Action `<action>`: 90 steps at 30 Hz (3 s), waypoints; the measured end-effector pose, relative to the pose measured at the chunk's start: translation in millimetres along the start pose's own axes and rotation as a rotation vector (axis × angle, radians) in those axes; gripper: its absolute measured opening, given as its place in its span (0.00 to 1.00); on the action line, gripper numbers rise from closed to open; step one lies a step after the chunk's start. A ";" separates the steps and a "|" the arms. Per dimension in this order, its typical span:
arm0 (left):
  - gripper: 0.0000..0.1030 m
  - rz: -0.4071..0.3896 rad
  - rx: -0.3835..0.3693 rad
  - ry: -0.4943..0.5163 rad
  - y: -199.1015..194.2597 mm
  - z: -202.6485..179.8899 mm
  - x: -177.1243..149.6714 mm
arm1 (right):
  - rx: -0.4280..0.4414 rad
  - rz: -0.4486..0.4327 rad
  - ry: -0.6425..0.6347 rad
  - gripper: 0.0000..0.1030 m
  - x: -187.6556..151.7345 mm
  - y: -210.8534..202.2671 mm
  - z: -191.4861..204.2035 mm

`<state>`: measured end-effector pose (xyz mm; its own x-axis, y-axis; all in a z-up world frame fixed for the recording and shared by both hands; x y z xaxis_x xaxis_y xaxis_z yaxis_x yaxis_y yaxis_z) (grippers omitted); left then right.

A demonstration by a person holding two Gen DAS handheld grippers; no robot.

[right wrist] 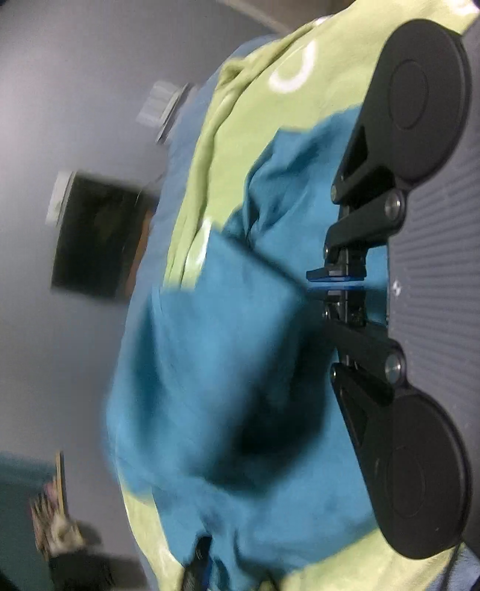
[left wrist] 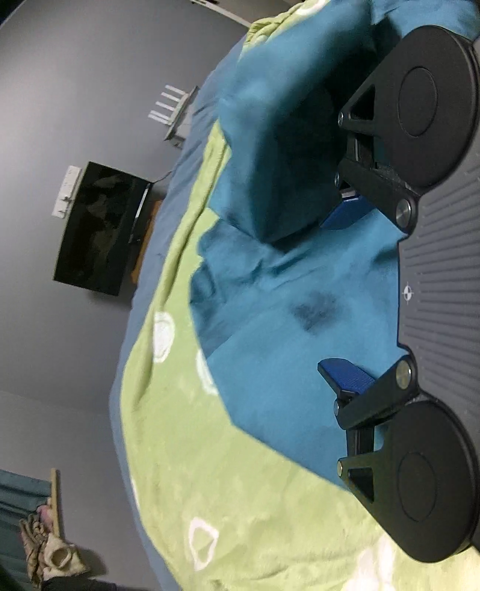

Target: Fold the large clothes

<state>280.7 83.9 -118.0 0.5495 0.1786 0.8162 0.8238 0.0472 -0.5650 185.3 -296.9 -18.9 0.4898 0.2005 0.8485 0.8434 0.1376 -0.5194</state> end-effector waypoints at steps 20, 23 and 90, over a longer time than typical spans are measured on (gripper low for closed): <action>0.77 0.043 -0.031 0.086 9.3 -12.6 -10.5 | 0.193 -0.047 -0.070 0.35 86.0 62.8 169.9; 0.77 0.049 -0.046 0.072 12.4 -9.7 -11.5 | 0.238 0.111 -0.089 0.35 55.0 83.3 175.1; 1.00 0.300 -0.088 0.076 248.0 48.3 107.0 | -0.080 0.169 0.641 0.92 -19.8 156.0 -156.1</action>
<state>536.9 162.1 -176.6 0.7757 0.0972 0.6236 0.6306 -0.0820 -0.7717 341.7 -430.9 -100.9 0.6304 -0.4068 0.6612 0.7451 0.0779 -0.6624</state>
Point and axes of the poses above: each gripper's, at about its wrist camera, not at the fingertips, and y roughly the way its jaws point, z to its left, x to its top, the point moved 6 cm from there along y, roughly the way its jaws point, and after that the axes turned 5 degrees about y, right-handed, at the moved point
